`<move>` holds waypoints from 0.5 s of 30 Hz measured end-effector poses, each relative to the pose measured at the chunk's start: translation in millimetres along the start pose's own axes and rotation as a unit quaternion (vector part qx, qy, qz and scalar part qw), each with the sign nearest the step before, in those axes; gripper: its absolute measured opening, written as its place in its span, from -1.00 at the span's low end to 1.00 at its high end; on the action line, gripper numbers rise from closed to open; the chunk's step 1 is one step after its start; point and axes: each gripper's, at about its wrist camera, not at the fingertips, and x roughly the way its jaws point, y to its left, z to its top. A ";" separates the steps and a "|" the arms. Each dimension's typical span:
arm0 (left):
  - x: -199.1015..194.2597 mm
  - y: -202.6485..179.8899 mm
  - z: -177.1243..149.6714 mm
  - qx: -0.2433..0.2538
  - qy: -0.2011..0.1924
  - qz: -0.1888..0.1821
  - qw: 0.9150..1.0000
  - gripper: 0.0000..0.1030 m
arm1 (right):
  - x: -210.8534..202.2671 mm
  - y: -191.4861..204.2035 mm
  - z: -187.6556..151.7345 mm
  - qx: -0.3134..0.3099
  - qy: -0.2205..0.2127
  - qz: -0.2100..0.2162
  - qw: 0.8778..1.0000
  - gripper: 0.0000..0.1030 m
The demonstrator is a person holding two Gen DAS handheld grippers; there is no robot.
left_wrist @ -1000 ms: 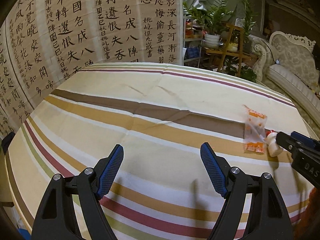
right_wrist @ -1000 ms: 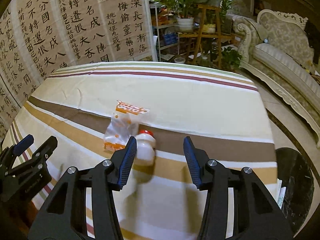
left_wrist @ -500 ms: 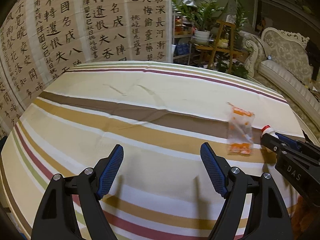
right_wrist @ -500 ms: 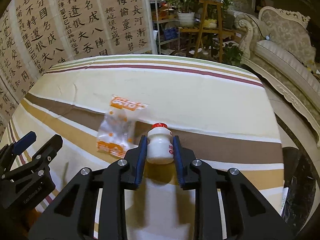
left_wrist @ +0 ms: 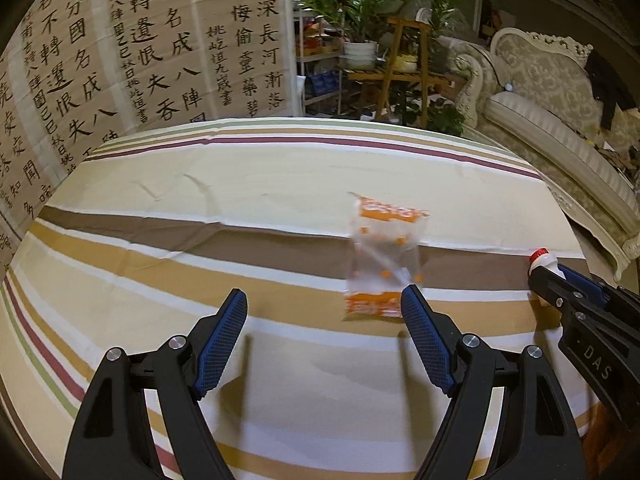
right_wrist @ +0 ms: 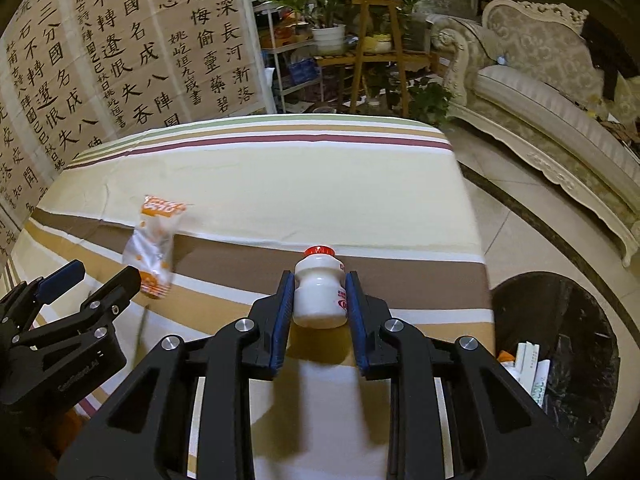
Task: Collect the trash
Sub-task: 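Grasp the clear orange-printed bag with the left gripper while the right gripper holds the bottle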
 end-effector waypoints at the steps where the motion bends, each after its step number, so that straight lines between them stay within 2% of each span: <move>1: 0.8 -2.3 0.9 0.002 0.000 0.000 1.000 0.49 | -0.2 -2.7 0.1 0.002 0.000 0.000 1.000 -0.51; 8: 12.5 -18.3 9.4 0.013 0.005 0.006 1.000 0.50 | -0.8 -11.7 -1.2 0.011 -0.004 0.009 1.000 -0.51; 12: 18.4 -21.8 11.5 0.017 0.018 -0.004 1.000 0.48 | -1.2 -12.8 -1.5 0.012 -0.005 0.013 1.000 -0.51; 13: 19.0 -21.5 11.4 0.017 0.019 -0.005 1.000 0.40 | -1.3 -12.7 -1.6 0.012 -0.005 0.014 1.000 -0.51; 14: 19.9 -21.6 10.6 0.018 0.022 -0.007 1.000 0.18 | -2.0 -14.0 -3.0 0.011 -0.005 0.015 1.000 -0.51; 15: 19.6 -22.3 9.4 0.018 0.021 -0.010 1.000 0.08 | -2.0 -14.0 -3.3 0.011 -0.005 0.016 1.000 -0.51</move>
